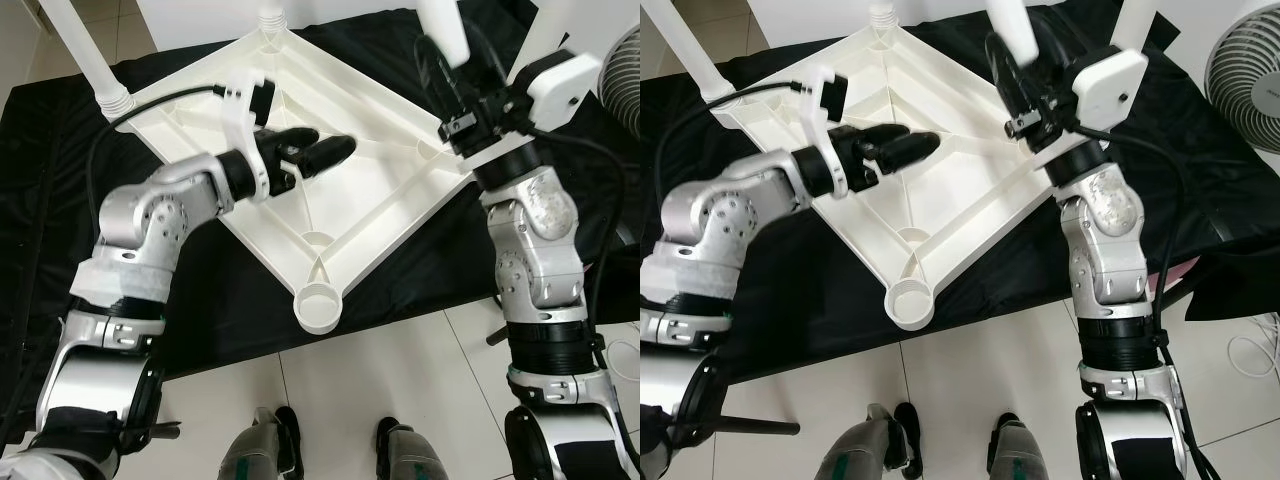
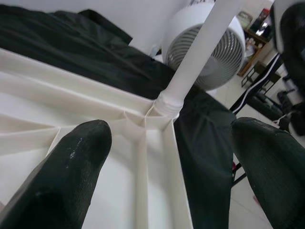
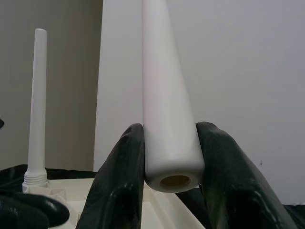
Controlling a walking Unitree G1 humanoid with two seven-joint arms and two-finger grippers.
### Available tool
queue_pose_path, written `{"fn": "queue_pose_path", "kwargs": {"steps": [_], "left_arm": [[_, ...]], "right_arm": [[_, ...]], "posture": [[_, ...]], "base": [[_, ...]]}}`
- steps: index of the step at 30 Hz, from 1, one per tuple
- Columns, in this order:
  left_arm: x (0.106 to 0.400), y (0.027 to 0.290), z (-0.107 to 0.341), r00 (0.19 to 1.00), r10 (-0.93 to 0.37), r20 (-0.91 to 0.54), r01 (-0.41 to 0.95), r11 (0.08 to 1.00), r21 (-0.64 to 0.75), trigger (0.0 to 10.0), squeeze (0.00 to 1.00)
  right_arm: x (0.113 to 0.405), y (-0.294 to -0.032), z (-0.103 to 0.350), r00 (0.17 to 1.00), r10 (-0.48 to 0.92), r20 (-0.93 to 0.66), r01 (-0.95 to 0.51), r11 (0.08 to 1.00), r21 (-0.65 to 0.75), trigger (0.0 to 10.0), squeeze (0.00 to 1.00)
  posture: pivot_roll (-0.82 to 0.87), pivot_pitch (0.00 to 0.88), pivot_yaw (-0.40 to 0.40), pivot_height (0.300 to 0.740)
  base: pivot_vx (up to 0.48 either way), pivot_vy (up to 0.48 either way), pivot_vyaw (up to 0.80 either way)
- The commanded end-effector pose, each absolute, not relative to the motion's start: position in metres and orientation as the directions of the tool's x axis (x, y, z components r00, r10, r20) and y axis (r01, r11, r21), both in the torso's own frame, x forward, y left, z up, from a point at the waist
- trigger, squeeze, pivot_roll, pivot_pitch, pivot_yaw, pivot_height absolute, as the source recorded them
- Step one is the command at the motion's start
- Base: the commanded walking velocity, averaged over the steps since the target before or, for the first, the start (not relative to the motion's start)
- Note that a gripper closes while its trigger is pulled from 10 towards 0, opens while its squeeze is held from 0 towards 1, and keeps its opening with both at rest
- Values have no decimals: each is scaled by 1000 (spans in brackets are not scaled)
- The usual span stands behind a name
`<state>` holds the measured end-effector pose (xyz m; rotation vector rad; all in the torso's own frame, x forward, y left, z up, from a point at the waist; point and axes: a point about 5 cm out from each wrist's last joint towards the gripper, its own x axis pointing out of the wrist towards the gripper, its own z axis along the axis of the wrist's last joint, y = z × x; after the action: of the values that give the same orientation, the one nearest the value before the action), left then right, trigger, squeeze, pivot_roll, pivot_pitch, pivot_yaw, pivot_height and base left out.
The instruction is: Building children table
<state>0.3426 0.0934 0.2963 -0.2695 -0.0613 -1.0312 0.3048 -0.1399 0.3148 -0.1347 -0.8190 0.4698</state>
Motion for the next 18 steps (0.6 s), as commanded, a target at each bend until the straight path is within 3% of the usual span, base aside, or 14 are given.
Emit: {"fn": "queue_pose_path", "kwargs": {"steps": [1,2,3,4,12,18], "left_arm": [[340,92,299,436,-876,205,892,389,-231,10000,1000],[340,92,299,436,-876,205,892,389,-231,10000,1000],[340,91,299,433,-877,207,890,379,-255,10000,737],[340,91,300,427,-879,214,888,363,-282,10000,0],[342,88,301,405,-886,228,873,301,-383,10000,0],[351,90,305,436,-866,245,838,291,-462,10000,0]], "right_arm": [[304,-140,310,593,447,670,-352,892,-283,10000,0],[304,-140,310,593,447,670,-352,892,-283,10000,0],[303,-141,307,601,446,663,-351,893,-283,10000,0],[304,-141,303,610,447,654,-351,893,-282,10000,0],[302,-139,291,633,464,620,-362,885,-293,10000,0],[302,-133,281,638,498,587,-397,866,-304,10000,0]], "posture": [[-79,133,79,740],[-79,133,79,740],[-79,133,79,740],[-83,130,86,740],[-92,115,91,740],[-93,103,97,740]], "base": [[0,0,0],[0,0,0],[0,0,0],[0,0,0],[0,0,0],[0,0,0]]}}
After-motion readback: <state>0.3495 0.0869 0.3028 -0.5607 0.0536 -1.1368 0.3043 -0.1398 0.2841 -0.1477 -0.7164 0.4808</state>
